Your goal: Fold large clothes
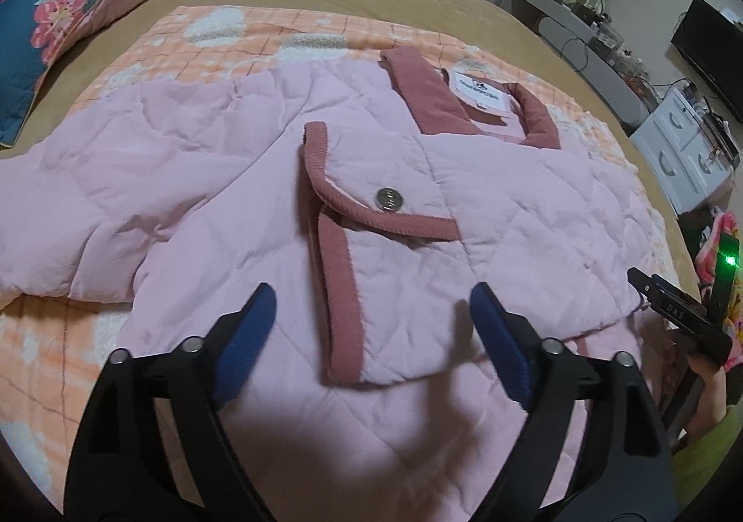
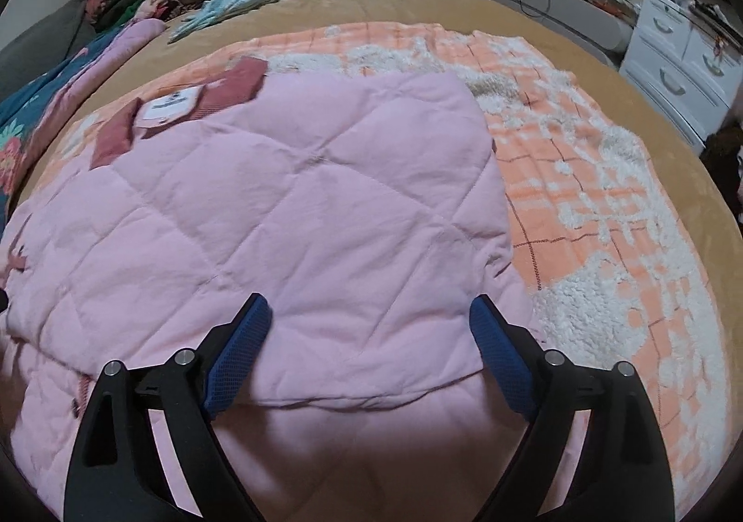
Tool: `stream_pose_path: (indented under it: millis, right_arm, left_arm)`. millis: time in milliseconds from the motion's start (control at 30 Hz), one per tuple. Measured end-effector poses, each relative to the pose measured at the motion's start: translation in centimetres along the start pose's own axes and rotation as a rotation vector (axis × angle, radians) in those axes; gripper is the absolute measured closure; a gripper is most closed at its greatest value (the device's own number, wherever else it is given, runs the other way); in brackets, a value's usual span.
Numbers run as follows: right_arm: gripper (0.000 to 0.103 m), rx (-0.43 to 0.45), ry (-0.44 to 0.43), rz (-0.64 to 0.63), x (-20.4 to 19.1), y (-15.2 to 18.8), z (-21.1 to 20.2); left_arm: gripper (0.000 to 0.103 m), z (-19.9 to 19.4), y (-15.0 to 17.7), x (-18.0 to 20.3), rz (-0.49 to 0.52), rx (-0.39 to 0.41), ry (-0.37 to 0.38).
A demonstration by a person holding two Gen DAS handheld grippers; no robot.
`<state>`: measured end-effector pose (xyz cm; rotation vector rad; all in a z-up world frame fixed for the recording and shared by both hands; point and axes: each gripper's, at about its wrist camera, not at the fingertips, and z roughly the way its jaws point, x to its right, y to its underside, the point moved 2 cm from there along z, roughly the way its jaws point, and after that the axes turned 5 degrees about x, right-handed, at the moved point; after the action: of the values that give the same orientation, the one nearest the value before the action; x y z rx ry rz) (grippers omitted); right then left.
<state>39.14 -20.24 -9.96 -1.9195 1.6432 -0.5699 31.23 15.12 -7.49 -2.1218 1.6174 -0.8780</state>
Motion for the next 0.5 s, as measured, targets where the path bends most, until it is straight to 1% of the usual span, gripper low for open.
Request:
stream_pose_path:
  millis: [33,100,300,500]
  right_arm:
    - [0.013,0.004,-0.009,0.005,-0.1,0.0,-0.3]
    - [0.011,0.016,-0.042,0.029,-0.1,-0.1,-1.2]
    - [0.006,0.044,-0.093,0.037,-1.6,0.0,-3.5]
    - [0.006,0.076,-0.134,0.006,-4.3,-0.3,-5.7]
  left_arm:
    - [0.015,-0.3,-0.1,0.1,0.004,0.002,-0.001]
    - [0.010,-0.7,-0.1,0.3,0.009,0.006,-0.006]
    - [0.009,-2.6,0.1,0.3,0.000,0.013,0.005]
    - [0.009,-4.4,0.4,-0.4,-0.004,0.029,-0.018]
